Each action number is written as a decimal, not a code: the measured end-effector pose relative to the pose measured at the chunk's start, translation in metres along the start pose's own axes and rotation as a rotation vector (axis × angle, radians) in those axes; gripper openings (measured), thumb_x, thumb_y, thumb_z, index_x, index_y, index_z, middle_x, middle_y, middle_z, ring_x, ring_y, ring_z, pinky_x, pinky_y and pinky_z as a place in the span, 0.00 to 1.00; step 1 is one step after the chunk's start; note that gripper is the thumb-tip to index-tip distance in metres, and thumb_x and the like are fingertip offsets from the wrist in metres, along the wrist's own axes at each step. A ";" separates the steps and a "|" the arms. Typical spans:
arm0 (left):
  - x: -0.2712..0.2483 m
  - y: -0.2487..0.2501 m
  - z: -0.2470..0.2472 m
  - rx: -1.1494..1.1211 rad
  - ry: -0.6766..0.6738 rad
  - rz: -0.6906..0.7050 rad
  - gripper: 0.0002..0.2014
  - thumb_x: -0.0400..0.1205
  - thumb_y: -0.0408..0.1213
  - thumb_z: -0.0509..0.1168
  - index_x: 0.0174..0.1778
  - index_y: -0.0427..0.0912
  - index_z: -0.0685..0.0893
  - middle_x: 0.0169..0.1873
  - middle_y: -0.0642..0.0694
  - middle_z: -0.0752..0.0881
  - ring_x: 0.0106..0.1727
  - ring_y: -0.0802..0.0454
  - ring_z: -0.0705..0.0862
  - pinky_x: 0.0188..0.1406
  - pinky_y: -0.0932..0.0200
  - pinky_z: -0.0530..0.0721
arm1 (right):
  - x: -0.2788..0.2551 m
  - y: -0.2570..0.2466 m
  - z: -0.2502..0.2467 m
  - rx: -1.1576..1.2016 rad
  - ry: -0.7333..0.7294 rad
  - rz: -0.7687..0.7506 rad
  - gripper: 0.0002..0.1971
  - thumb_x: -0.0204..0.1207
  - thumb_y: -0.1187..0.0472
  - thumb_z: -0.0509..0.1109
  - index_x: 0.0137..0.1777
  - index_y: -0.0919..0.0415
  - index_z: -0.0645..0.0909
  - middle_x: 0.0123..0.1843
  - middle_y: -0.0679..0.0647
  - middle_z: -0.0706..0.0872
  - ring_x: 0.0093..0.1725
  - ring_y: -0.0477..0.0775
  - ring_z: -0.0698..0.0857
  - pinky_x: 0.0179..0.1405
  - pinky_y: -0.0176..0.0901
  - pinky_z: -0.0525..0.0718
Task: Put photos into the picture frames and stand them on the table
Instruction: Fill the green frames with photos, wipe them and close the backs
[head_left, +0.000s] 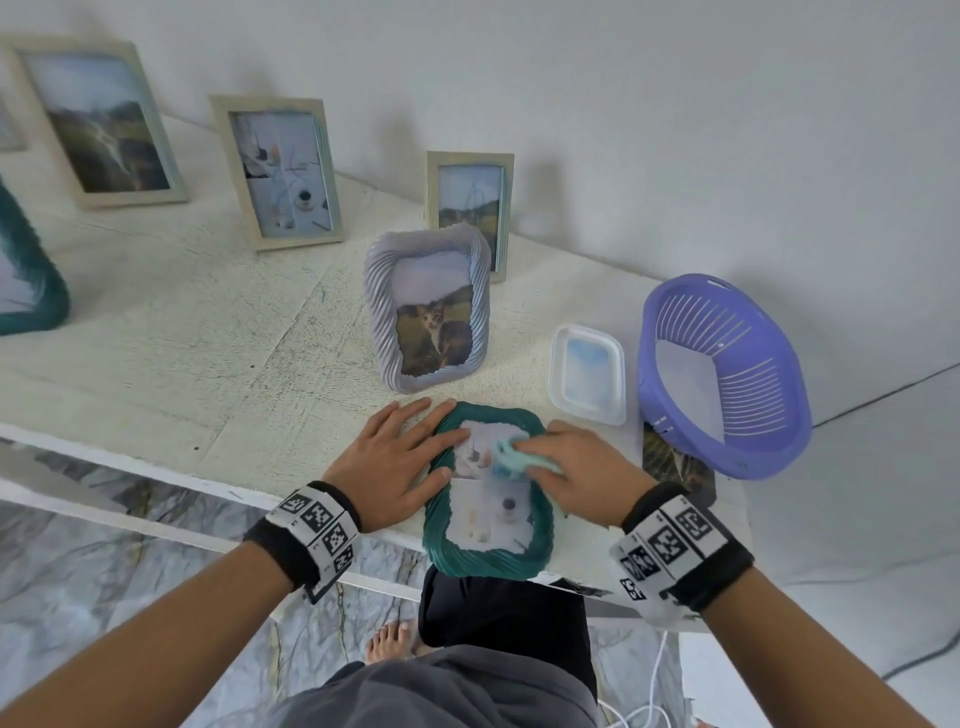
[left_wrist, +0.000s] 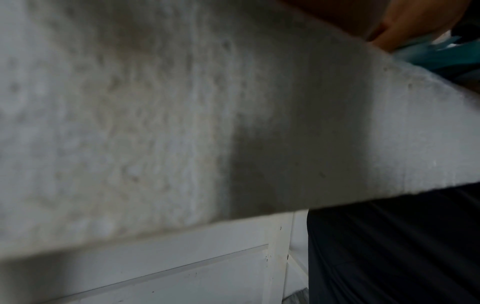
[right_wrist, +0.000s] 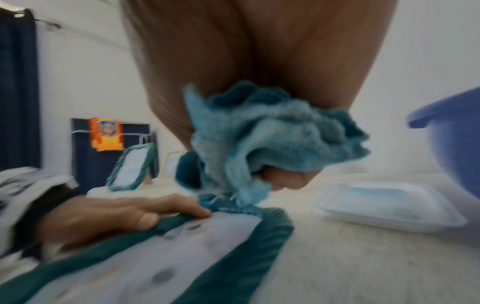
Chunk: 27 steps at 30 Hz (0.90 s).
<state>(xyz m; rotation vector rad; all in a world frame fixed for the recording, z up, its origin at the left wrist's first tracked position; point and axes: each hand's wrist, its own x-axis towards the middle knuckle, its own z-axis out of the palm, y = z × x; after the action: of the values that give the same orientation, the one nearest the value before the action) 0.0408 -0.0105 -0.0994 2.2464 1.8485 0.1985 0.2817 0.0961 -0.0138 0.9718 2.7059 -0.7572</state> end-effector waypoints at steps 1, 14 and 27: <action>0.000 -0.001 0.000 0.003 0.001 0.002 0.30 0.86 0.63 0.37 0.84 0.62 0.59 0.87 0.55 0.52 0.86 0.47 0.53 0.83 0.44 0.48 | 0.003 0.003 -0.008 0.023 0.092 0.029 0.18 0.83 0.58 0.63 0.72 0.47 0.77 0.44 0.49 0.75 0.40 0.51 0.77 0.40 0.38 0.72; 0.000 -0.003 0.002 -0.025 0.026 0.007 0.27 0.87 0.62 0.41 0.83 0.62 0.62 0.86 0.56 0.54 0.86 0.49 0.56 0.83 0.44 0.52 | 0.070 0.041 -0.025 -0.132 0.235 0.690 0.32 0.85 0.51 0.54 0.84 0.65 0.48 0.81 0.72 0.54 0.77 0.74 0.63 0.75 0.60 0.65; 0.000 -0.002 -0.001 -0.058 0.044 0.010 0.28 0.87 0.62 0.41 0.83 0.63 0.62 0.86 0.56 0.56 0.85 0.50 0.56 0.82 0.46 0.52 | 0.057 0.038 -0.007 -0.124 0.194 0.539 0.38 0.87 0.43 0.46 0.84 0.68 0.38 0.86 0.65 0.40 0.85 0.63 0.41 0.83 0.58 0.46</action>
<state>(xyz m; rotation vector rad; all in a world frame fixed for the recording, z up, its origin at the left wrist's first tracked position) 0.0386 -0.0098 -0.0988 2.2300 1.8292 0.3017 0.2617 0.1563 -0.0413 1.7095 2.4069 -0.4011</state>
